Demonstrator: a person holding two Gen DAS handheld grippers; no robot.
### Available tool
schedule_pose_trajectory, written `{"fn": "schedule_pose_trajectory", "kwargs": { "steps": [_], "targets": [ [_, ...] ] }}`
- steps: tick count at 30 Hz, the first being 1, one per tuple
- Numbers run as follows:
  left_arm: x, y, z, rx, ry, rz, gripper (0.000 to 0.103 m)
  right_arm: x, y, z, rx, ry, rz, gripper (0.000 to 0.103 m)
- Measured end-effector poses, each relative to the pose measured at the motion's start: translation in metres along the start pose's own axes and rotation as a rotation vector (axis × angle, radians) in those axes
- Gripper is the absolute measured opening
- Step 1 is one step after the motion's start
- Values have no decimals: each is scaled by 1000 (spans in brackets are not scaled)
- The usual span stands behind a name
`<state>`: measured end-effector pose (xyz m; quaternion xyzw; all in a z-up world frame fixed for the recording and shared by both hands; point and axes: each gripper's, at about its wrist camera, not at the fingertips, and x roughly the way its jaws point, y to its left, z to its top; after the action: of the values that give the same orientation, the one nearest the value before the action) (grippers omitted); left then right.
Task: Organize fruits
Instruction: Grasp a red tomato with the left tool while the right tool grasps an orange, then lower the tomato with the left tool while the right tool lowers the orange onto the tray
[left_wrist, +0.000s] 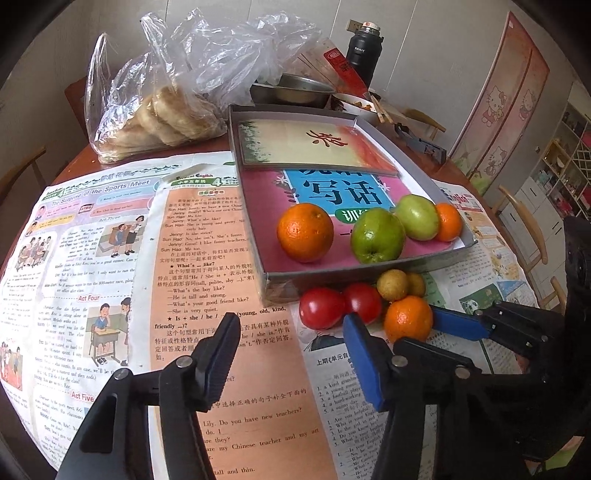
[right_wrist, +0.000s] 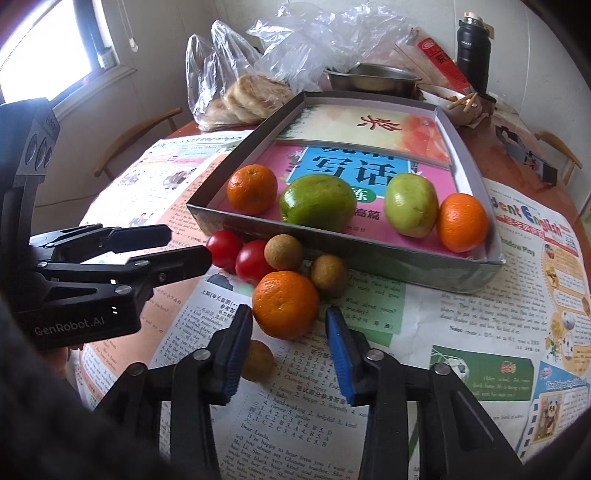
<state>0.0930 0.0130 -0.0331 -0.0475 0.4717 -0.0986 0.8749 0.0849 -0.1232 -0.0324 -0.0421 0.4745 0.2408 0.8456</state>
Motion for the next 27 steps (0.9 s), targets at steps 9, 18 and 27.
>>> {"fn": "schedule_pose_trajectory", "kwargs": {
  "steps": [9,18,27],
  "targets": [
    [12,-8,6,22,11,-45,46,-4,-5,-3,-2,-11,1,38],
    [17,0,8,-16,23,-134,31,-13,-12,-6,12,-22,-8,38],
    [20,-9,9,22,22,-102,29,-16,-17,-7,30,-29,-11,37]
  ]
}}
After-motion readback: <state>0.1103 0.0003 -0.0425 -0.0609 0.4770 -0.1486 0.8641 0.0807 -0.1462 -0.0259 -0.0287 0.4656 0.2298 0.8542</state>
